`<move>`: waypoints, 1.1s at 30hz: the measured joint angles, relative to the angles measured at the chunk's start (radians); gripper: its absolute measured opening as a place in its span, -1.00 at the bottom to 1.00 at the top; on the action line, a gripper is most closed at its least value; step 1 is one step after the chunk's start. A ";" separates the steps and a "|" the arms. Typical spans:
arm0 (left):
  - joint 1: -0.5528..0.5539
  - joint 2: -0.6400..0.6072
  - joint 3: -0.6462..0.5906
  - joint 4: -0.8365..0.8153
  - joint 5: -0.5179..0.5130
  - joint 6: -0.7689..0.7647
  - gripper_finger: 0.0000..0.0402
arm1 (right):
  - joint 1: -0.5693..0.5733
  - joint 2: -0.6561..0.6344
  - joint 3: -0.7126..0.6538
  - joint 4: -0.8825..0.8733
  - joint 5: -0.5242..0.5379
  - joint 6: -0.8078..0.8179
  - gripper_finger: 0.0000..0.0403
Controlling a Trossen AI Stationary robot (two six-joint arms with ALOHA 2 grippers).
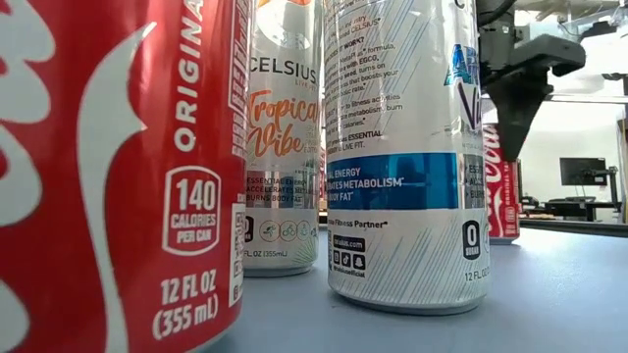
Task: Place canned beverage on shelf
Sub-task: Put the top red soda can on the shelf aligned with the other red soda can
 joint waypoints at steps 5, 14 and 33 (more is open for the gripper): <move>0.000 0.018 0.000 -0.003 0.005 -0.001 0.03 | 0.012 0.000 0.000 0.002 -0.005 -0.231 0.37; 0.000 0.072 0.000 -0.001 0.005 0.003 0.03 | 0.040 0.000 0.001 0.009 0.016 -0.492 0.38; 0.000 0.090 0.000 0.012 0.030 0.017 0.03 | 0.066 0.002 0.028 0.037 0.165 -0.536 0.75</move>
